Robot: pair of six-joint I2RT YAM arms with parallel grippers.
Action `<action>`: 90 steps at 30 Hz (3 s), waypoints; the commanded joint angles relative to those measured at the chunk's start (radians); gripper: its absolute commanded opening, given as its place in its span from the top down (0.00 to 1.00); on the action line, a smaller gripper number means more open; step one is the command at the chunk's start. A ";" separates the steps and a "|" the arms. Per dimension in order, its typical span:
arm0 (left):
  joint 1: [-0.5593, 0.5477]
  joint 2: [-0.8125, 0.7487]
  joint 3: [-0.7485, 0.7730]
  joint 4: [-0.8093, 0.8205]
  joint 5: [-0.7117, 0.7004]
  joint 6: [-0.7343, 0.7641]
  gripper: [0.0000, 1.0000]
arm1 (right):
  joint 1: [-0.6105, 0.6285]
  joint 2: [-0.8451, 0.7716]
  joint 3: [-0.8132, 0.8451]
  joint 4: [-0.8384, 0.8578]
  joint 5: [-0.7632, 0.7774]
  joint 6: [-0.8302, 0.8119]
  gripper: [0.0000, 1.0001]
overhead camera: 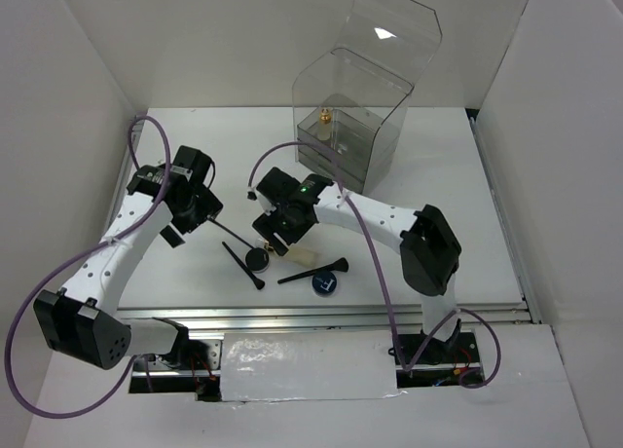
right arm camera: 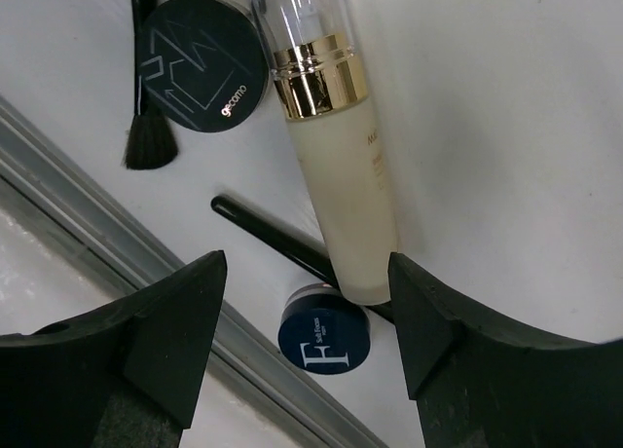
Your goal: Organize the makeup
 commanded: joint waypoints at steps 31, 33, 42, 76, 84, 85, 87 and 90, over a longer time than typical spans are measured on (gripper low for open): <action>0.019 -0.086 -0.140 0.059 0.067 0.339 0.01 | 0.028 0.337 0.254 0.041 0.022 -0.101 0.27; 0.019 -0.083 -0.138 0.062 0.072 0.353 0.01 | 0.027 0.355 0.268 0.036 0.031 -0.101 0.27; 0.023 -0.088 -0.155 0.082 0.098 0.385 0.01 | 0.032 0.366 0.239 0.073 0.127 -0.095 0.39; 0.023 -0.154 -0.221 0.145 0.178 0.388 0.01 | 0.003 0.181 0.294 0.240 0.404 -0.084 1.00; 0.023 -0.174 -0.217 0.162 0.194 0.389 0.01 | -0.028 0.033 0.369 0.291 0.446 -0.012 1.00; 0.025 -0.174 -0.214 0.163 0.196 0.389 0.00 | -0.040 0.017 0.371 0.299 0.446 0.001 1.00; 0.025 -0.175 -0.206 0.165 0.198 0.391 0.01 | -0.056 0.004 0.392 0.294 0.468 0.020 1.00; 0.023 -0.175 -0.198 0.165 0.205 0.394 0.01 | -0.091 -0.068 0.330 0.366 0.504 0.063 1.00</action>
